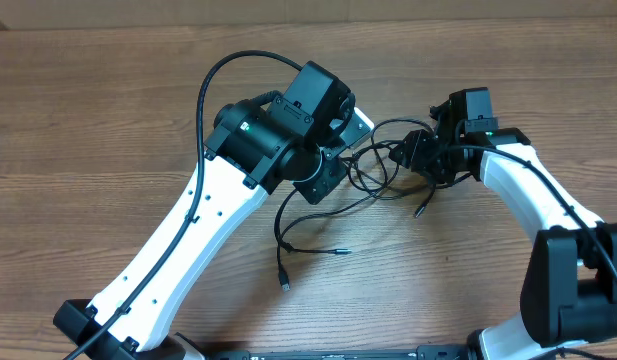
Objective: Untangle cables
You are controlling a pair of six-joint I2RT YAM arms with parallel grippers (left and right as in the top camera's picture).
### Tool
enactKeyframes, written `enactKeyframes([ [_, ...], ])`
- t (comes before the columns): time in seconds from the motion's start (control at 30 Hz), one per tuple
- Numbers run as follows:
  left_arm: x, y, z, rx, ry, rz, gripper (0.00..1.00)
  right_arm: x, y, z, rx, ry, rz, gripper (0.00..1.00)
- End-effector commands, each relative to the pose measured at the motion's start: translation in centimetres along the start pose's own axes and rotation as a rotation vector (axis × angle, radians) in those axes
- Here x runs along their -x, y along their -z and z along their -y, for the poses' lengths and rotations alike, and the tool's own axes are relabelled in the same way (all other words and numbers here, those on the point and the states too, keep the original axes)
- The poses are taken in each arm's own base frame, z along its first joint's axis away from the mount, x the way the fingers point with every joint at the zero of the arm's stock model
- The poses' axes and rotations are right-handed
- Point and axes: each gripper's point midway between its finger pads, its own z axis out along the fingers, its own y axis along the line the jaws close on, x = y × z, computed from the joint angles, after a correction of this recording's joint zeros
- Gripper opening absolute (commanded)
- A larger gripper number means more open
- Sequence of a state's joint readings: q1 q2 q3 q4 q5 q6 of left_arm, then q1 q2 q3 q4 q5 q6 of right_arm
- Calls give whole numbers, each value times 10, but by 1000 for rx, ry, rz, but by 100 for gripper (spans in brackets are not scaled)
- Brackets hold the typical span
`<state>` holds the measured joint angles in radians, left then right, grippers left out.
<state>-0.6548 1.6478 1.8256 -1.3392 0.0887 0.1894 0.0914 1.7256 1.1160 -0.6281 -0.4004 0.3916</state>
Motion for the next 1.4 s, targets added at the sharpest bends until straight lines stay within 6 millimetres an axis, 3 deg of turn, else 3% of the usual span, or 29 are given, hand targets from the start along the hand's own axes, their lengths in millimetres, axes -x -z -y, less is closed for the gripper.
enactKeyframes([
  [0.0, 1, 1, 1, 9, 7, 8, 4, -3, -12, 1, 14, 6, -21, 53],
  [0.2, 1, 1, 1, 8, 7, 6, 4, -2, -24, 6, 10, 2, -33, 54],
  [0.43, 1, 1, 1, 8, 7, 7, 4, -2, -24, 6, 10, 3, -32, 49],
  [0.73, 1, 1, 1, 8, 7, 7, 4, -10, -39, -5, 38, 56, -15, 54],
  [0.83, 1, 1, 1, 8, 7, 7, 4, -7, -40, -5, 36, 63, 2, 40],
  [0.93, 1, 1, 1, 8, 7, 6, 4, -3, -40, 1, -1, 59, 23, 9],
  [0.97, 1, 1, 1, 8, 8, 6, 4, -4, -40, 2, -5, 59, 23, 4],
  [1.03, 1, 1, 1, 9, 7, 6, 4, -6, -39, 3, -10, 54, 13, 4],
  [1.17, 1, 1, 1, 8, 32, 6, 4, -7, -22, -3, -22, 76, -13, 4],
  [1.3, -2, -3, 4, -4, 37, -11, 4, 9, 26, -34, -8, 154, 39, 4],
  [1.37, -2, -9, 5, -17, 40, -26, 4, 22, 62, -58, 21, 183, 101, 4],
])
